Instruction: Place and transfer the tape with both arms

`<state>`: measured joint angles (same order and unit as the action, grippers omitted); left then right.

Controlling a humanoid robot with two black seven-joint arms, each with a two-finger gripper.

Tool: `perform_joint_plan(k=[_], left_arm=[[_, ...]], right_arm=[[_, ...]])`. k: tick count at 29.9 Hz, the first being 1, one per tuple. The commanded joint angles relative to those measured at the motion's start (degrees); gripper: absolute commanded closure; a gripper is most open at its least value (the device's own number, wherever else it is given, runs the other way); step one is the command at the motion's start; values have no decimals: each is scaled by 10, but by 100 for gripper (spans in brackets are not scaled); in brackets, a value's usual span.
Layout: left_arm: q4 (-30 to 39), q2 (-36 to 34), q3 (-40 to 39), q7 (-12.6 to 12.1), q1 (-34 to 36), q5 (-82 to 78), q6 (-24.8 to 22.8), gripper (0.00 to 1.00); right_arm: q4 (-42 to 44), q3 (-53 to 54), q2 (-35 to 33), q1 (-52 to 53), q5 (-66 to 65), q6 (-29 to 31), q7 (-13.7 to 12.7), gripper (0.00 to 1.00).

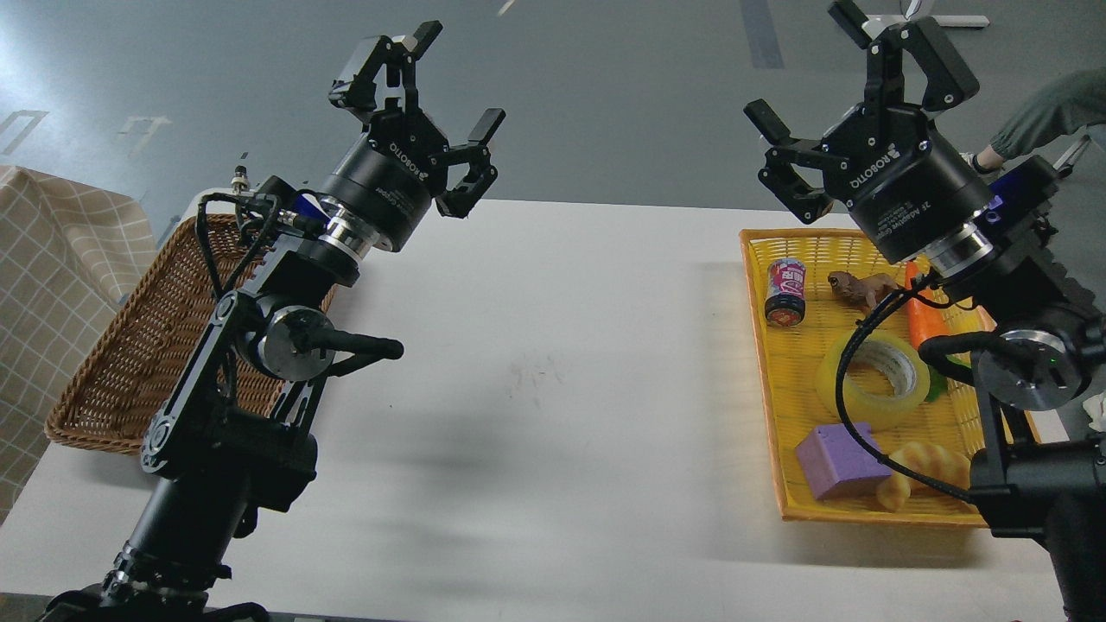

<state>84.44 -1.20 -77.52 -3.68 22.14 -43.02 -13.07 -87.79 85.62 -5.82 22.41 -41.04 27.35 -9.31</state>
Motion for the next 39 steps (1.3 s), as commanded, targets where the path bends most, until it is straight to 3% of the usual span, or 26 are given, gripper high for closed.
perform_joint_plan(k=[1,19,24,29,31,33,35,38,39], left_arm=[[4,0,0,0,4,0,1,2],[4,-4,1,-5,3,0,8,2],[8,-10,1,-27,0,1,10,2],[10,-13,1,-29,4,2,0,2],[12,-12,1,-18,8,2,-19,2],[21,-8,-1,15,7,2,-57,2],[22,-7,-1,51,4,3,-67,2],[16,-13,0,81,2,2,-70,2],[16,-13,-1,81,2,2,-67,2]], right_arm=[[1,1,-1,1,0,0,0,0],[1,11,0,0,0,-4,0,0],[3,14,0,1,1,-2,-1,0],[9,14,-1,8,9,4,-8,0],[10,15,-5,11,13,7,-12,0],[11,20,-9,10,21,7,-12,0],[13,29,-18,8,21,7,-11,0],[15,52,-17,5,22,7,-11,0],[17,69,-14,4,25,7,-14,0]])
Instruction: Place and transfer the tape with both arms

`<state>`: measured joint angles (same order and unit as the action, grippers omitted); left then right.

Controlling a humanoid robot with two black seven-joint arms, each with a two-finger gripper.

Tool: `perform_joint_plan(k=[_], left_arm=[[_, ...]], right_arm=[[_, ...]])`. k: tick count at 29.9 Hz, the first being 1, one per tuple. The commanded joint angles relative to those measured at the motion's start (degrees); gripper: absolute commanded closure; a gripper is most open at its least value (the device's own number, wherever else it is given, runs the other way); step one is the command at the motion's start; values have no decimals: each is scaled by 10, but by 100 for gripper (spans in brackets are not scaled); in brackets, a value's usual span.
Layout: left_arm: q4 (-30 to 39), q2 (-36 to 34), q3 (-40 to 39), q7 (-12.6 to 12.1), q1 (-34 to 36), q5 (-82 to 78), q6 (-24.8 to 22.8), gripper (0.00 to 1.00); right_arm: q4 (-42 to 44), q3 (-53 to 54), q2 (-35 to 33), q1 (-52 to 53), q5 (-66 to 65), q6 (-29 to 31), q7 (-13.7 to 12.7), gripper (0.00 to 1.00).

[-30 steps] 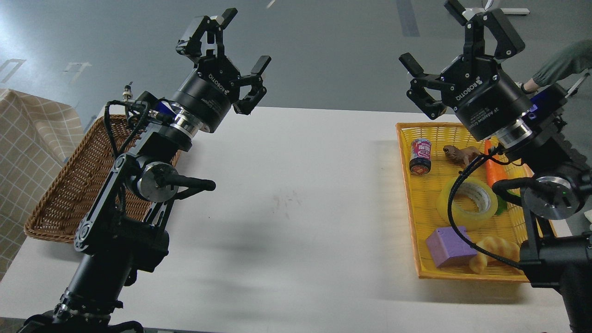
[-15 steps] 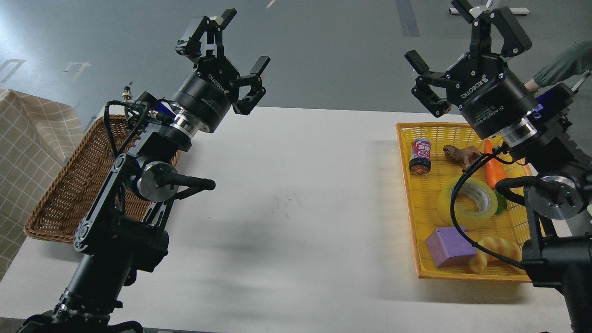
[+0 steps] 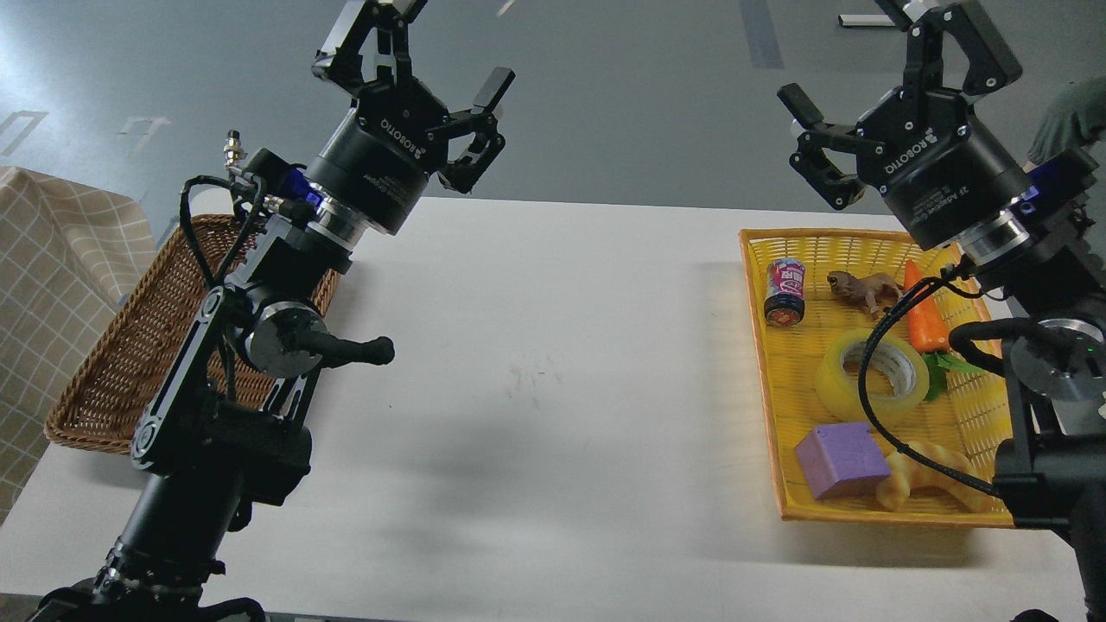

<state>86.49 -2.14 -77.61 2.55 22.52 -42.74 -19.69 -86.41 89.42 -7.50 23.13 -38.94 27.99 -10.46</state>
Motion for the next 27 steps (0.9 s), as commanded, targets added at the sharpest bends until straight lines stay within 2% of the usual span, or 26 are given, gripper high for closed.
perform_joint_plan(k=[1,6,8,16,27], left_arm=[[-5,-4,0,17,-3,-1,3,2],[-8,1,4,6,-23,-9,6,2],[-5,7,2,-4,-29,-9,6,2],[-1,-1,2,-4,-22,-9,4,2],[12,-1,2,-4,-26,-9,8,2]], right_arm=[[7,36,5,-4,11,0,-3,0],[36,35,6,1,117,0,-13,0],[33,32,7,-6,110,0,-14,0],[37,15,6,-11,25,0,-17,0],[37,15,6,-13,12,0,-21,0]])
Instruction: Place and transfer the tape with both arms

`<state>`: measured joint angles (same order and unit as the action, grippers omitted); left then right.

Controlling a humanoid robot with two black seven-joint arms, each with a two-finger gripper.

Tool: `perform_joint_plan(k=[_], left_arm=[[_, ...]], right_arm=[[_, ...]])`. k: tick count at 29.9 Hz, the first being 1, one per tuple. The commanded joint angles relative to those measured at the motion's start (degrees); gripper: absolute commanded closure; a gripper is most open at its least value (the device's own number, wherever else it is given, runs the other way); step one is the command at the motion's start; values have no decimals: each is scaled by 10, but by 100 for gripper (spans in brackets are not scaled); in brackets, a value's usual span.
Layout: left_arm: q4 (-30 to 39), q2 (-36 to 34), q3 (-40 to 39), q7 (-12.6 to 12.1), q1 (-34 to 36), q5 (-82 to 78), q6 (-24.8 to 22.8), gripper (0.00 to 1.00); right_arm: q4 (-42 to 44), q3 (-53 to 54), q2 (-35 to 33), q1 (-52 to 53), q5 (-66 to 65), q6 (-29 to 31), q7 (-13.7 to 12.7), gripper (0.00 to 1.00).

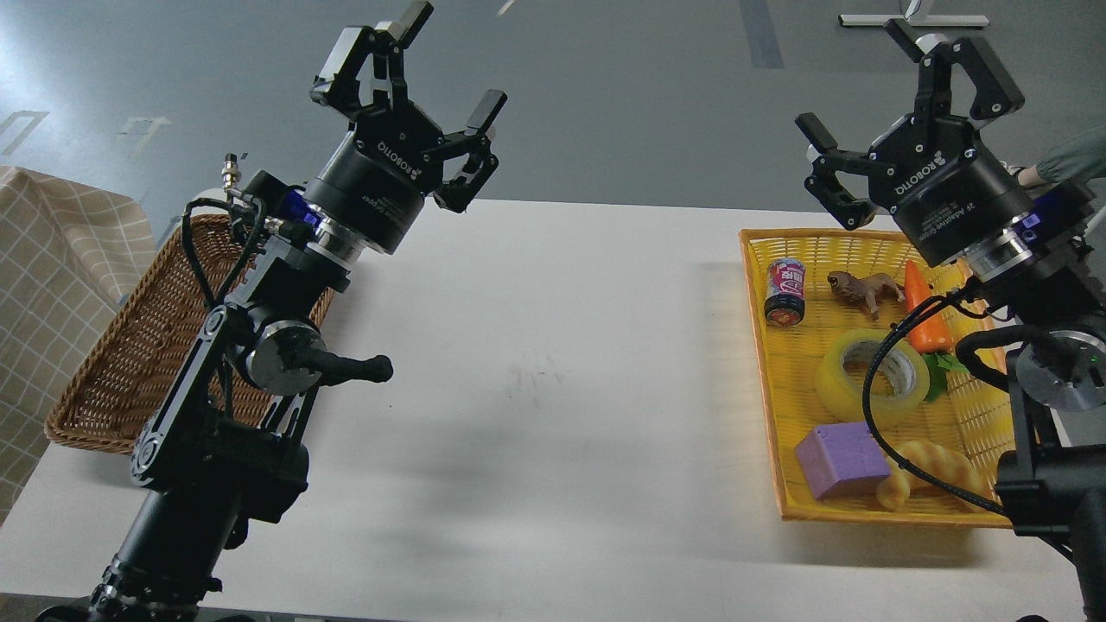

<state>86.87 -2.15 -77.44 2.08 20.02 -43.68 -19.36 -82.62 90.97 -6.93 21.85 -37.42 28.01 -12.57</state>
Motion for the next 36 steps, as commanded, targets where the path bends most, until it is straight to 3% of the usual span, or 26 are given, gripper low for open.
perform_joint_plan(k=[1,36], left_arm=[[13,0,0,1,-1,0,6,2],[17,-7,-2,-6,-3,1,8,2]], right_arm=[[-3,0,0,-1,-10,0,0,0],[-16,3,3,-15,-38,0,7,0]])
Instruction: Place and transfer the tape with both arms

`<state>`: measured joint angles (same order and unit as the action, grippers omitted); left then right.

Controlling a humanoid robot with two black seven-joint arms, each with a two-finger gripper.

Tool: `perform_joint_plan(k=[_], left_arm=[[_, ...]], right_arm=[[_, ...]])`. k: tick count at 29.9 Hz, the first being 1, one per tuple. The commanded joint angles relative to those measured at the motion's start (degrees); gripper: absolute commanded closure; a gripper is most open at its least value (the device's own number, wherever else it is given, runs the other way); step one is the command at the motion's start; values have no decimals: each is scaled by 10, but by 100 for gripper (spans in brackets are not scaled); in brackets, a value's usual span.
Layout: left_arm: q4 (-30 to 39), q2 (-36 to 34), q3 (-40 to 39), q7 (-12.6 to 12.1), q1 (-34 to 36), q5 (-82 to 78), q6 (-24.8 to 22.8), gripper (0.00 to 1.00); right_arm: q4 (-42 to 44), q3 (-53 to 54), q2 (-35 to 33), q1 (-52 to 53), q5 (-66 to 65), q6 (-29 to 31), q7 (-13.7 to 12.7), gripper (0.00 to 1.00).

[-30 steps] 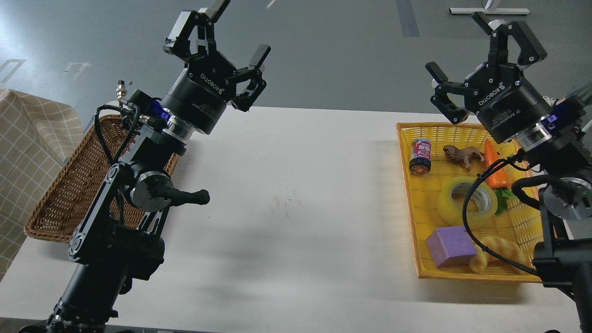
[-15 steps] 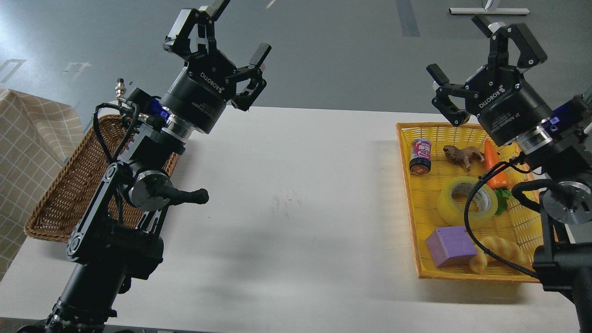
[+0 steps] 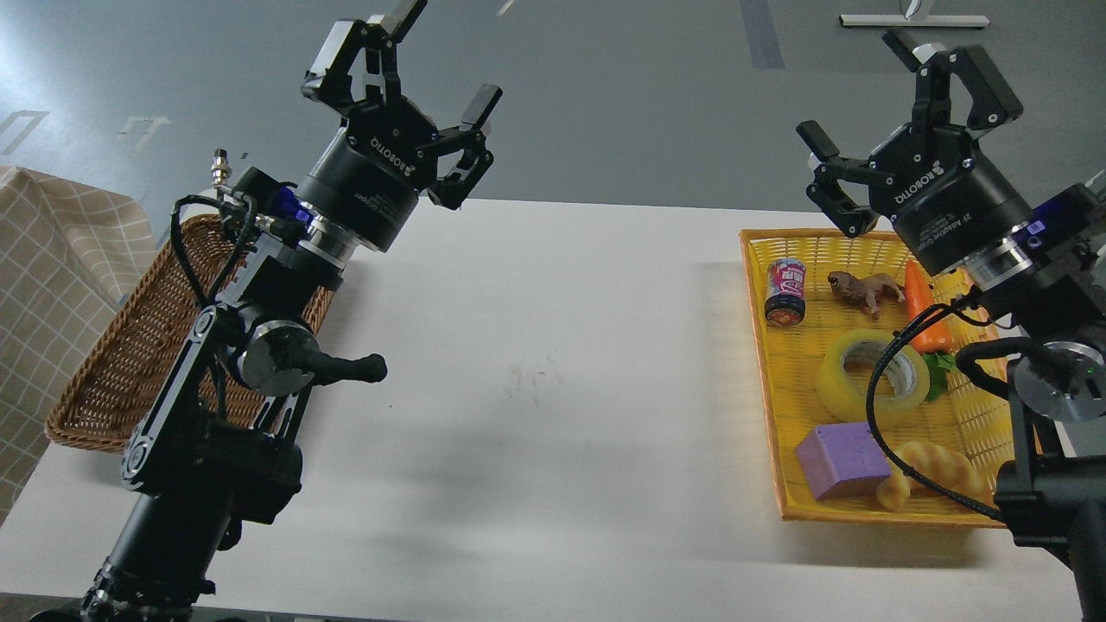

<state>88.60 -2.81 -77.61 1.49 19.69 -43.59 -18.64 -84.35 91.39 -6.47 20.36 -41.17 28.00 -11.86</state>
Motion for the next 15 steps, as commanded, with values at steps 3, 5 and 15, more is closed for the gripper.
perform_joint_plan(k=[3,5,15], left_arm=[[0,0,1,0,-1,0,1,2],[0,0,1,0,-1,0,1,2],[0,0,2,-1,-3,-1,2,2]], right_arm=[[3,-1,0,0,-1,0,0,0],[4,-1,-1,0,-1,0,1,0],[2,-1,-1,1,-1,0,0,0]])
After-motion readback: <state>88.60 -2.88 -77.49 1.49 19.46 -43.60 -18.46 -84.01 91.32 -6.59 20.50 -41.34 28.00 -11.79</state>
